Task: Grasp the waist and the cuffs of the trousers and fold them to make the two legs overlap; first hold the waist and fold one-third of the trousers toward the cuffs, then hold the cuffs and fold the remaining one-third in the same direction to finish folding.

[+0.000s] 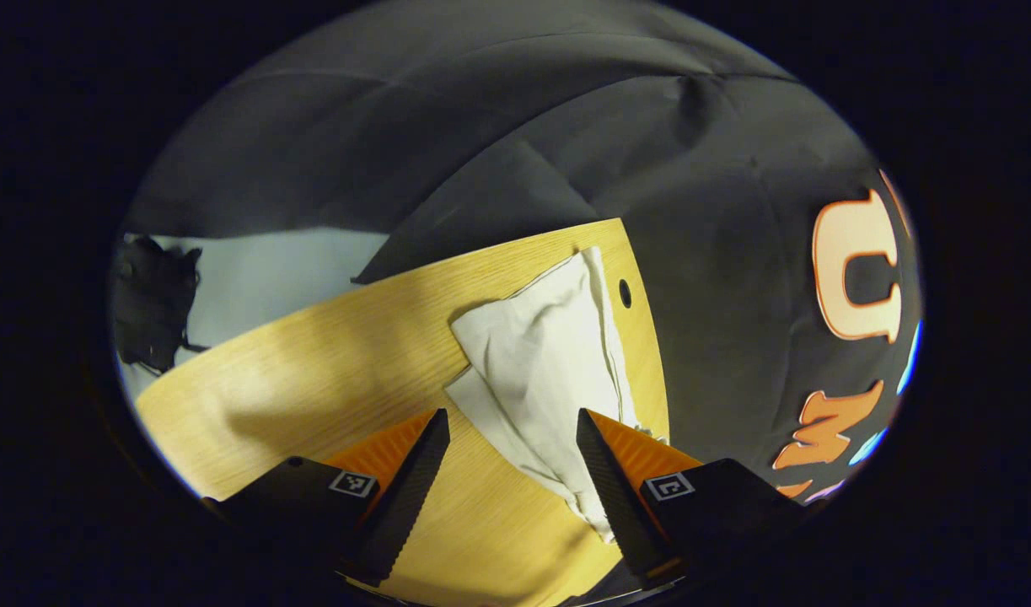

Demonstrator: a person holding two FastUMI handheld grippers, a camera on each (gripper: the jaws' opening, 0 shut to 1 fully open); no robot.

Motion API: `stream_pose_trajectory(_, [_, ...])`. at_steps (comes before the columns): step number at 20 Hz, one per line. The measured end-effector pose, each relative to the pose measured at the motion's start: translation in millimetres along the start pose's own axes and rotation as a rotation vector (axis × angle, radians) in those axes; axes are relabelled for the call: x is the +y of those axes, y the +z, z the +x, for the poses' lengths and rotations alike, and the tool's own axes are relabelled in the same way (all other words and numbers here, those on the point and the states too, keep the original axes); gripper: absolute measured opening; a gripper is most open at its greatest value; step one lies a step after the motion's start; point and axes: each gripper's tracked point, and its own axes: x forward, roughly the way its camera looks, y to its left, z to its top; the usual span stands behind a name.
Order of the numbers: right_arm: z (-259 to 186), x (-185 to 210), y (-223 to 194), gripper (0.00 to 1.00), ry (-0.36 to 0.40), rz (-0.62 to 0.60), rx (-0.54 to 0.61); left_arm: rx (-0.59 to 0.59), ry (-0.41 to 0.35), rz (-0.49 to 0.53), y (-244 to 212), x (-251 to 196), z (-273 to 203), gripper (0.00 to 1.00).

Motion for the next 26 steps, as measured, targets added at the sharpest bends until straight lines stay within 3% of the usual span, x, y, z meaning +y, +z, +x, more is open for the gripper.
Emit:
stream_pose_trajectory(3, [-8.4, -12.1, 0.8, 0.99, -0.011, 0.026, -0.006, 0.014, -0.010, -0.040, -2.7, 2.5, 16.8, 1.00])
stream_pose_trajectory(9, [-20.6, -35.3, 3.8, 0.99, -0.021, 0.082, -0.021, 0.009, -0.038, -0.008, 5.6, -15.1, 41.7, 0.98])
stream_pose_trajectory(11, [-23.4, -40.9, 4.8, 0.99, -0.026, 0.091, -0.028, 0.011, -0.010, -0.003, 7.5, -12.7, 53.6, 0.99])
stream_pose_trajectory(13, [-26.4, -47.9, 5.2, 0.99, -0.032, 0.099, -0.034, 0.018, 0.040, -0.008, 6.1, 0.2, 64.6, 0.51])
stream_pose_trajectory(14, [-26.7, -49.2, 4.6, 0.99, -0.034, 0.102, -0.036, 0.028, 0.029, -0.013, 6.0, -1.0, 65.1, 0.27])
stream_pose_trajectory(15, [-28.0, -51.8, 4.0, 0.99, -0.036, 0.104, -0.037, 0.031, 0.025, -0.019, 7.9, -2.2, 64.8, 0.24])
stream_pose_trajectory(16, [-29.5, -54.7, 2.7, 0.99, -0.040, 0.105, -0.037, 0.032, 0.024, -0.012, 6.7, -5.1, 77.9, 0.10])
stream_pose_trajectory(21, [-35.9, -72.6, 7.6, 0.99, -0.071, 0.068, -0.069, -0.014, 0.028, 0.181, 15.8, -37.2, 54.7, 0.04])
stream_pose_trajectory(26, [-47.2, -92.4, 18.0, 0.99, -0.088, 0.044, -0.108, -0.069, -0.074, 0.332, 12.3, -122.6, 30.5, 0.04])
